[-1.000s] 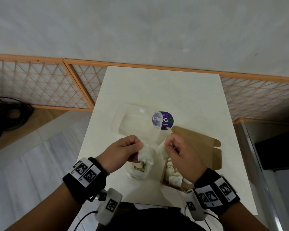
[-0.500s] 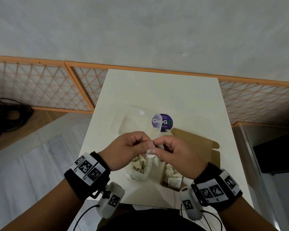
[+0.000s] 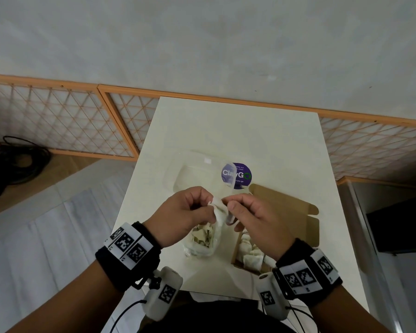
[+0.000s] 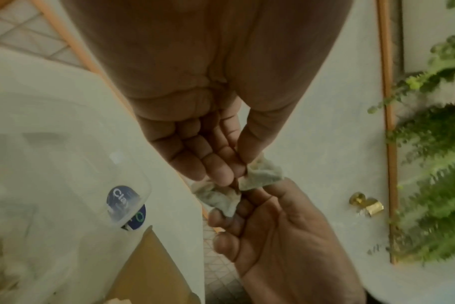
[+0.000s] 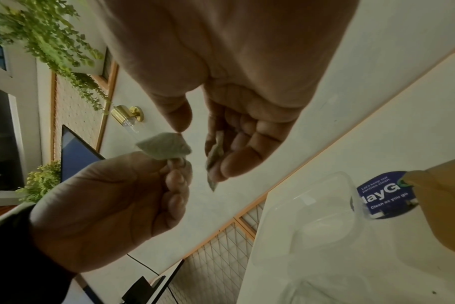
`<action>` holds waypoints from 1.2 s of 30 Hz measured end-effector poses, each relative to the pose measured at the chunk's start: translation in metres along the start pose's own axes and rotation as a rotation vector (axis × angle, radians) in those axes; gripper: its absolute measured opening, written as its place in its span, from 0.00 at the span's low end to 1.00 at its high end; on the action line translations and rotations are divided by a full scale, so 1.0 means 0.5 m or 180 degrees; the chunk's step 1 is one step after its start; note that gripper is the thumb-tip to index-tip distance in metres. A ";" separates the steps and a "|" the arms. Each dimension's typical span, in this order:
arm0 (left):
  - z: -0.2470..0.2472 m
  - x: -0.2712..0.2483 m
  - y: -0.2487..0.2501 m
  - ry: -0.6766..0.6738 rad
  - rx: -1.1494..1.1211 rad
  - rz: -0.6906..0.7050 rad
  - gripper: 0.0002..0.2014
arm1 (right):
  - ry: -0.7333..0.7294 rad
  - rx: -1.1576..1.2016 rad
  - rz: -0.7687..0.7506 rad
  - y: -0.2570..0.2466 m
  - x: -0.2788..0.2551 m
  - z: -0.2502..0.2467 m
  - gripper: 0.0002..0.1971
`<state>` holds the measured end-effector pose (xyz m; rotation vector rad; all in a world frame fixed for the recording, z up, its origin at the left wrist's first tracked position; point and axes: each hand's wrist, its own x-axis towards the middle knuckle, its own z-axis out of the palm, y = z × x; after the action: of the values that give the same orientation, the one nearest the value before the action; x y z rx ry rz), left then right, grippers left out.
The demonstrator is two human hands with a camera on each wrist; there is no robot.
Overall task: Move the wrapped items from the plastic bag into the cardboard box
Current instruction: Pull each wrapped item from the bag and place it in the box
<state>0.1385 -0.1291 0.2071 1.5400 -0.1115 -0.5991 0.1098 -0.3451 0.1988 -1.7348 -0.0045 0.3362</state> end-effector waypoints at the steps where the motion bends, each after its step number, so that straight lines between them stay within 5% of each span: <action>1: -0.001 -0.001 0.000 0.0028 -0.0108 0.0010 0.16 | -0.0025 0.0055 0.0028 0.001 0.002 0.001 0.10; 6: -0.006 -0.004 -0.014 0.0185 -0.0431 0.0120 0.14 | -0.0187 0.0283 0.0036 0.002 0.010 0.012 0.14; 10: 0.001 -0.015 -0.016 0.0303 -0.0592 0.0108 0.15 | -0.0193 0.0266 -0.0001 0.012 0.020 0.015 0.07; 17: 0.001 -0.008 -0.063 0.0659 -0.0780 -0.0635 0.04 | -0.0097 0.0120 0.0282 0.063 0.058 0.028 0.05; 19: -0.011 0.005 -0.103 0.0802 -0.0471 -0.0845 0.04 | -0.0087 0.0052 0.0440 0.087 0.069 0.035 0.06; 22: -0.035 0.014 -0.166 0.0832 0.1037 -0.0830 0.07 | -0.0010 -0.0227 0.0509 0.115 0.074 0.041 0.05; 29: 0.023 -0.003 -0.260 -0.1176 0.3656 -0.0694 0.10 | -0.0032 -0.0491 0.0615 0.146 0.026 0.016 0.09; 33: 0.064 -0.004 -0.329 -0.1706 0.4256 -0.0471 0.20 | -0.0063 -0.0721 0.0710 0.156 -0.007 0.002 0.09; 36: 0.089 -0.005 -0.349 -0.1839 0.4860 -0.0295 0.16 | -0.0059 -0.0845 0.0756 0.162 -0.023 -0.005 0.09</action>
<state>0.0659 -0.1539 0.0440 2.7589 -1.1558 -1.1291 0.0844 -0.3658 0.1237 -2.0001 0.1508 0.5459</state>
